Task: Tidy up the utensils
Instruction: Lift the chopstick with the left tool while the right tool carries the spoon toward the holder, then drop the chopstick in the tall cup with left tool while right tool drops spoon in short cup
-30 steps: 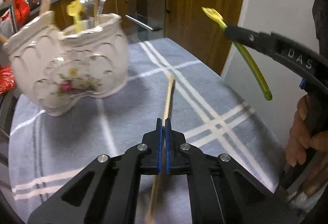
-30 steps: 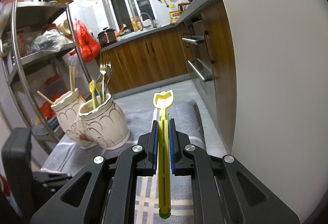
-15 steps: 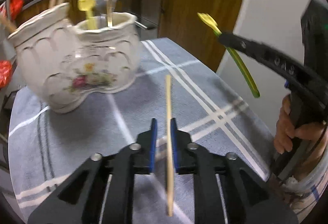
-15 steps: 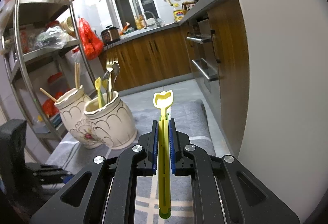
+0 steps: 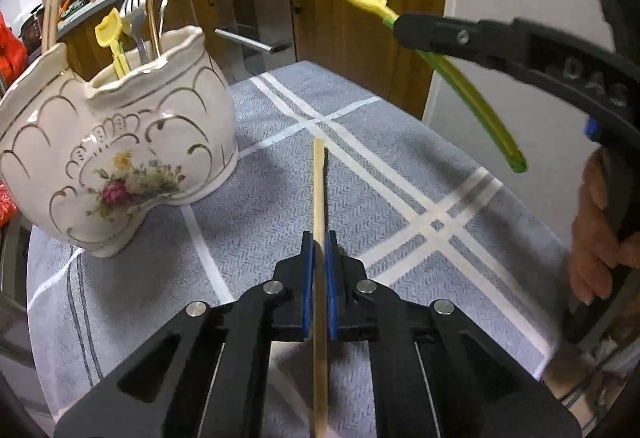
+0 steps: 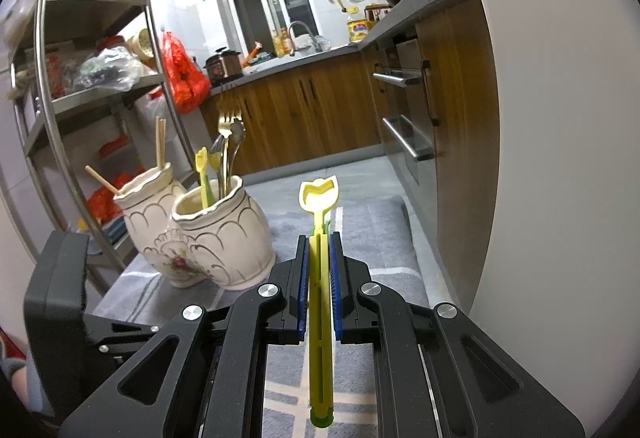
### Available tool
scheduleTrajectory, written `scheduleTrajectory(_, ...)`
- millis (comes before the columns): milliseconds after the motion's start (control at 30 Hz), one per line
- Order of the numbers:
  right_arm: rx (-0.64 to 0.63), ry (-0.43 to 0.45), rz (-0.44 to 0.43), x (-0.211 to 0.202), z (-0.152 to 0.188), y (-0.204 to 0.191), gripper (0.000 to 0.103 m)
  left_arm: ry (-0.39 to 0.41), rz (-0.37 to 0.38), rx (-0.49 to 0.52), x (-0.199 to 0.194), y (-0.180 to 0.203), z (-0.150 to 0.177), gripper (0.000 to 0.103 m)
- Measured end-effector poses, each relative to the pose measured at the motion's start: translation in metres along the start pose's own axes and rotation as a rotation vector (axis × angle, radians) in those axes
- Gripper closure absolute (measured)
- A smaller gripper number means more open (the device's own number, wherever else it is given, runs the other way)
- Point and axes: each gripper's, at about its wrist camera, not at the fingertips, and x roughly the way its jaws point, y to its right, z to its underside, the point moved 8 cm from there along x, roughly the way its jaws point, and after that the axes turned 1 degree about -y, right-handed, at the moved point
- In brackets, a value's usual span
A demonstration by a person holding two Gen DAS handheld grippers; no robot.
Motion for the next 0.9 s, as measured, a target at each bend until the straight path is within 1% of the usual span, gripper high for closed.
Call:
scheduleTrajectory(67, -0.002, 0.006, -0.004, -0.001, 0.0, -0.002, 0.092, 0.067, 0.017, 0.005, -0.018, -0.007, -0.001, 0.097)
scheduleTrajectory(133, 0.001, 0.012, -0.016, -0.002, -0.001, -0.005, 0.092, 0.126, 0.013, 0.01, -0.038, -0.016, 0.0, 0.097)
scheduleTrajectory(167, 0.002, 0.016, -0.022, -0.002, -0.002, -0.007, 0.092, 0.179, 0.018, 0.0, -0.053, -0.025, -0.001, 0.097)
scheduleTrajectory(233, -0.007, 0.032, -0.035, -0.004, -0.005, -0.014, 0.092, 0.251, 0.047, -0.022, -0.073, -0.036, -0.003, 0.097)
scheduleTrajectory(300, -0.019, 0.05, -0.05, -0.005, -0.007, -0.023, 0.092, 0.348, 0.051, -0.037, -0.098, -0.052, -0.006, 0.097)
scheduleTrajectory(333, -0.021, 0.059, -0.063, -0.005, -0.009, -0.028, 0.092, 0.42, 0.055, -0.036, -0.116, -0.06, -0.006, 0.097)
scheduleTrajectory(433, -0.032, 0.098, -0.089, -0.008, -0.018, -0.044, 0.092, 0.545, 0.007, -0.023, -0.15, -0.081, -0.007, 0.097)
scheduleTrajectory(567, -0.028, 0.146, -0.114, -0.002, -0.037, -0.061, 0.092, 0.69, -0.01, -0.064, -0.185, -0.111, -0.013, 0.097)
scheduleTrajectory(633, -0.017, 0.171, -0.137, 0.004, -0.052, -0.07, 0.092, 0.748, -0.026, -0.088, -0.196, -0.128, -0.019, 0.097)
scheduleTrajectory(733, -0.005, 0.215, -0.176, 0.014, -0.073, -0.081, 0.092, 0.807, -0.015, -0.129, -0.203, -0.156, -0.031, 0.097)
scheduleTrajectory(833, 0.017, 0.24, -0.205, 0.026, -0.089, -0.087, 0.092, 0.828, -0.002, -0.179, -0.203, -0.183, -0.045, 0.097)
scheduleTrajectory(900, 0.047, 0.245, -0.228, 0.035, -0.097, -0.088, 0.092, 0.836, 0.017, -0.236, -0.195, -0.204, -0.057, 0.097)
